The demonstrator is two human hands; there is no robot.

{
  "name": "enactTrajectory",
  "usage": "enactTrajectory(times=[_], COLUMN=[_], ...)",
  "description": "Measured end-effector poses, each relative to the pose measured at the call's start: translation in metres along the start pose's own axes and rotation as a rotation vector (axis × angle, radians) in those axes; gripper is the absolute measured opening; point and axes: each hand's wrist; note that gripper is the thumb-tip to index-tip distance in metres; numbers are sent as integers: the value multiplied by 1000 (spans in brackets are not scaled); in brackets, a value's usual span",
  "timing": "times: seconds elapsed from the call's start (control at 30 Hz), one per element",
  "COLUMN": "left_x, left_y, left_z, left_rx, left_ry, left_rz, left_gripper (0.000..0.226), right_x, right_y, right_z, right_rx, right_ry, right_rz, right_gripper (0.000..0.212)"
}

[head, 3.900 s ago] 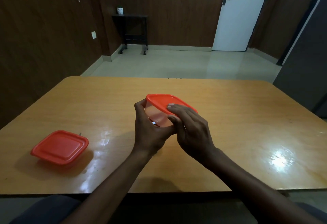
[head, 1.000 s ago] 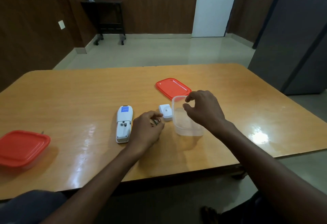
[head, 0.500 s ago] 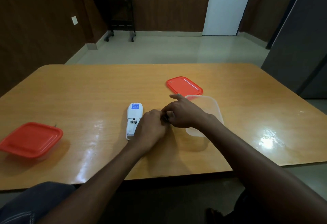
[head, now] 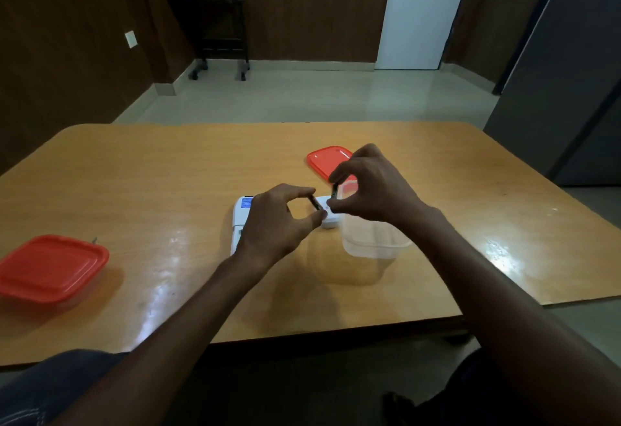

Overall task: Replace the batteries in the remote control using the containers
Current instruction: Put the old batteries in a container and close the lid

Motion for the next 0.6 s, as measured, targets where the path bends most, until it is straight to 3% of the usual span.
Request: enactTrajectory(times=[0.23, 0.47, 0.6], left_x=[-36, -48, -49], left_y=[14, 10, 12], left_z=[19, 22, 19], left_rx=[-61, 33, -4], left_ry=[83, 84, 109], left_rz=[-220, -333, -306], left_gripper=[41, 42, 43], right_x=[22, 13, 10], right_y=[36, 42, 33], right_z=[40, 52, 54], right_rx=[-181, -230, -217], right_ry=[245, 308, 291], right_rz=[-290, -397, -404], right_gripper=[43, 43, 39])
Point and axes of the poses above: each hand's wrist, its own y-axis away from the middle knuckle, its own x-axis out of the back of the hand, z = x × y, and after that the axes turned 1 degree about y, right-handed
